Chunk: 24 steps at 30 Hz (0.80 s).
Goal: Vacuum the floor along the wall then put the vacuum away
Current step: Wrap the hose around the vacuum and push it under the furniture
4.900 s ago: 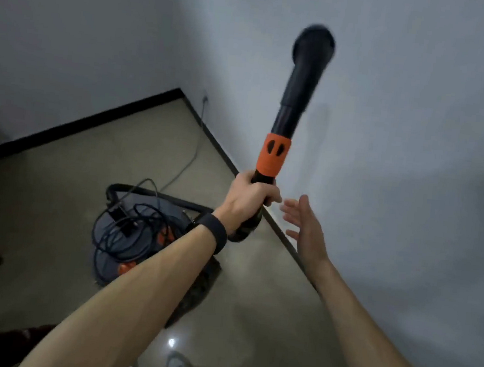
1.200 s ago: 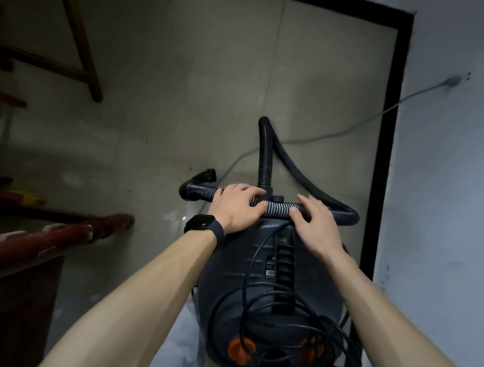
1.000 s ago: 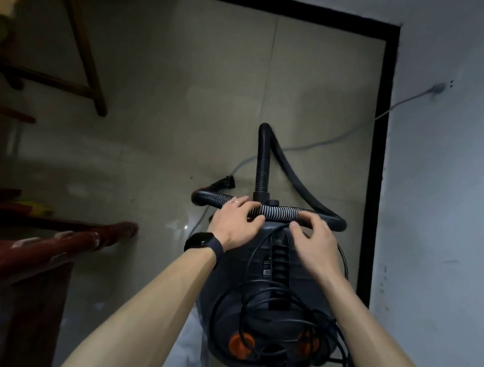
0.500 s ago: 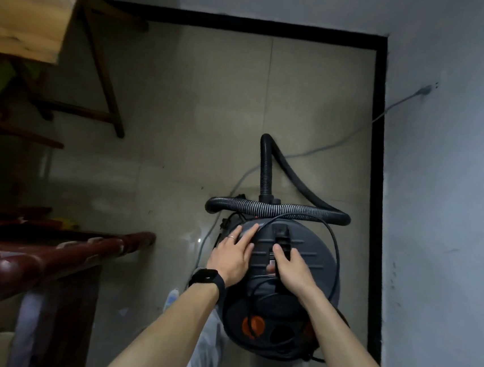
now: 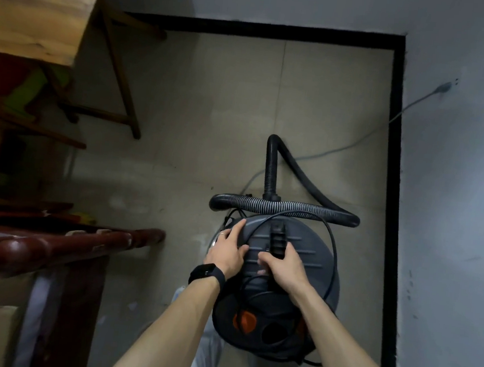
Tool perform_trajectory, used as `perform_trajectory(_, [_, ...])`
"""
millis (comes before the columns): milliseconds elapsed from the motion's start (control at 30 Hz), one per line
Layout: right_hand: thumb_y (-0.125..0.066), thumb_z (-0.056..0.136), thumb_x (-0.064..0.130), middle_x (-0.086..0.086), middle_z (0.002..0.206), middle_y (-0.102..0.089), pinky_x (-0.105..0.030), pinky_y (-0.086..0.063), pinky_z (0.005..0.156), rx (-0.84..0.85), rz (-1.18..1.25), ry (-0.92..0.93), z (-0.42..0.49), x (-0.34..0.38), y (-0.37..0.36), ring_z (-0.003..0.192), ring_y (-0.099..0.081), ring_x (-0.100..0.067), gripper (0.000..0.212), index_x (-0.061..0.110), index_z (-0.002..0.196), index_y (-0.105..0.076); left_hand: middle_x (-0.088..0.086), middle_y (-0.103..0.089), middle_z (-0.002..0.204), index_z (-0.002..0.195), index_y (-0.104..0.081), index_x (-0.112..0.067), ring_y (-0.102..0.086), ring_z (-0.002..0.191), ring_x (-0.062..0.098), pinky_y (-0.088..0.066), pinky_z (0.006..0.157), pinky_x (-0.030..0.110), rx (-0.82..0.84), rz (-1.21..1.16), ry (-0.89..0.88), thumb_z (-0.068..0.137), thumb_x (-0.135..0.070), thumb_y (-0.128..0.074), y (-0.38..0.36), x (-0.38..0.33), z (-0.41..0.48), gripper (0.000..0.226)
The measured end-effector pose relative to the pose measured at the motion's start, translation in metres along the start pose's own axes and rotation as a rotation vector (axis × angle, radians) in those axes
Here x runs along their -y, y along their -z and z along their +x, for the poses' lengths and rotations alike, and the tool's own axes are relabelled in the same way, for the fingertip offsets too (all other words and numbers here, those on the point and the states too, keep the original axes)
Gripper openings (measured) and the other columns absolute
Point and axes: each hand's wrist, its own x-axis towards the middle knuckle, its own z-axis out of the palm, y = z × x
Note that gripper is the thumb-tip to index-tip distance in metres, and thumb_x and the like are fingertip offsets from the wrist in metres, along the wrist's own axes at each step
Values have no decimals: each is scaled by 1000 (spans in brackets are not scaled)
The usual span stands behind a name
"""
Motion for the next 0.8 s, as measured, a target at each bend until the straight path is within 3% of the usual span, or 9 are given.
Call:
perform_trajectory(67, [-74, 85, 29, 0, 86, -76, -37, -58, 81, -49, -51, 24, 1, 1, -3, 78, -73, -17, 28, 17, 106, -61, 9, -28, 160, 154, -13, -49, -44, 137, 36, -38, 112, 47, 18, 4, 5, 102, -38, -49, 0, 1, 2, 64])
perform_trajectory(167, [-70, 79, 38, -1, 96, -74, -36, -52, 83, -129, -115, -11, 0, 2, -10, 94, -68, -24, 31, 22, 103, -62, 14, -22, 163, 155, -6, -50, -36, 144, 37, -34, 114, 47, 73, -12, -7, 103, -36, -48, -1, 5, 7, 68])
perform_trajectory(333, [-70, 77, 31, 2, 85, -73, -36, -54, 82, -193, -80, -76, 0, 13, -14, 87, -69, -25, 15, 22, 89, -65, 13, -22, 164, 155, -4, -49, -25, 150, 32, -28, 120, 48, 153, -35, -76, 102, -36, -47, 5, 14, 16, 69])
perform_trajectory(533, [-64, 62, 35, 1, 70, -73, -50, -61, 78, -246, -36, -122, -11, 17, -20, 74, -70, -25, 22, 20, 78, -68, 17, -16, 165, 153, 1, -53, -27, 148, 37, -28, 119, 49, 193, -37, -130, 103, -40, -43, 14, 20, 11, 67])
perform_trajectory(633, [-62, 59, 37, 1, 69, -72, -49, -61, 77, -271, -51, -79, -22, 47, -20, 72, -70, -26, 24, 20, 75, -67, 19, -15, 164, 152, 3, -56, -25, 148, 38, -26, 119, 50, 95, -106, -182, 105, -44, -35, 33, 16, -1, 62])
perform_trajectory(800, [-64, 68, 26, 3, 62, -70, -41, -59, 72, -303, -113, 32, -49, 127, -28, 55, -67, -16, 10, 18, 74, -65, 15, -25, 161, 150, -2, -60, -37, 142, 38, -33, 115, 48, -18, -205, -226, 104, -51, -31, 96, 6, -12, 56])
